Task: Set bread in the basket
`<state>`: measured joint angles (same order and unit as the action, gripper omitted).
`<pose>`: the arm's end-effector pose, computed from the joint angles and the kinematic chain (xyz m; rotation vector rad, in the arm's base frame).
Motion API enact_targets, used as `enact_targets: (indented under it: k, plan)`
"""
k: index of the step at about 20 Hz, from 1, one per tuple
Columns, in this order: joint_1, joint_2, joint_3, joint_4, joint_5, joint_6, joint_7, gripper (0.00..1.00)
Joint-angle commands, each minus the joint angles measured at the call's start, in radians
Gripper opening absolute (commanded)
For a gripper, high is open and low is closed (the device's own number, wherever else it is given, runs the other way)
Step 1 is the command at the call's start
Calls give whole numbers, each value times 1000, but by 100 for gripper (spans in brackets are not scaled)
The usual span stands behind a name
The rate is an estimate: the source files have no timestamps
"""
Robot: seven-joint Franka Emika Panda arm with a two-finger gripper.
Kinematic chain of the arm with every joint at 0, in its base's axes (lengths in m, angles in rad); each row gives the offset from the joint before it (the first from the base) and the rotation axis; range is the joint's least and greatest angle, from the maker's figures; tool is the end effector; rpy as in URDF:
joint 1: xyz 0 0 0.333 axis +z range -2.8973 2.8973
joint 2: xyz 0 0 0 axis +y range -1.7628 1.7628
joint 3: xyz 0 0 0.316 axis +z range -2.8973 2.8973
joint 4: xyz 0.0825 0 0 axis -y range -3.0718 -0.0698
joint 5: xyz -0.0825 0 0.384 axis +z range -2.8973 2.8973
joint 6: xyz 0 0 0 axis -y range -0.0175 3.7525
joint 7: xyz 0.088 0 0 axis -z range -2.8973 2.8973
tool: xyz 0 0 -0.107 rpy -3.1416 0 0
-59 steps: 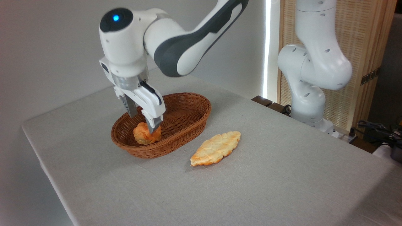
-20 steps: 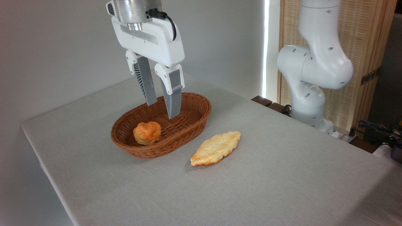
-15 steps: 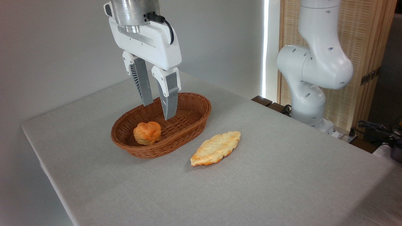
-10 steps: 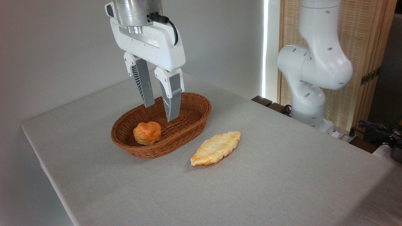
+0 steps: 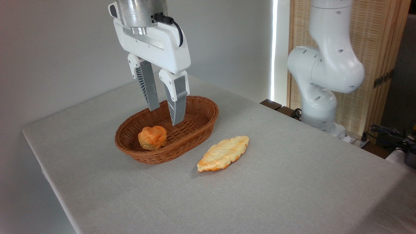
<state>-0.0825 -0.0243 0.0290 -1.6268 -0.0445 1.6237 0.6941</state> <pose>0.5505 -0.0338 0.6162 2.8916 -1.1311 0.0533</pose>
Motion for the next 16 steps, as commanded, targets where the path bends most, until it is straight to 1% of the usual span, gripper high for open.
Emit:
enact_targets:
  k: [1, 3, 16]
  plan:
    - [1, -3, 8, -5, -11, 10, 2, 100]
    - [21, -3, -12, -4, -12, 10, 2, 100]
    - [35, 4, -26, 2, -12, 5, 2, 100]
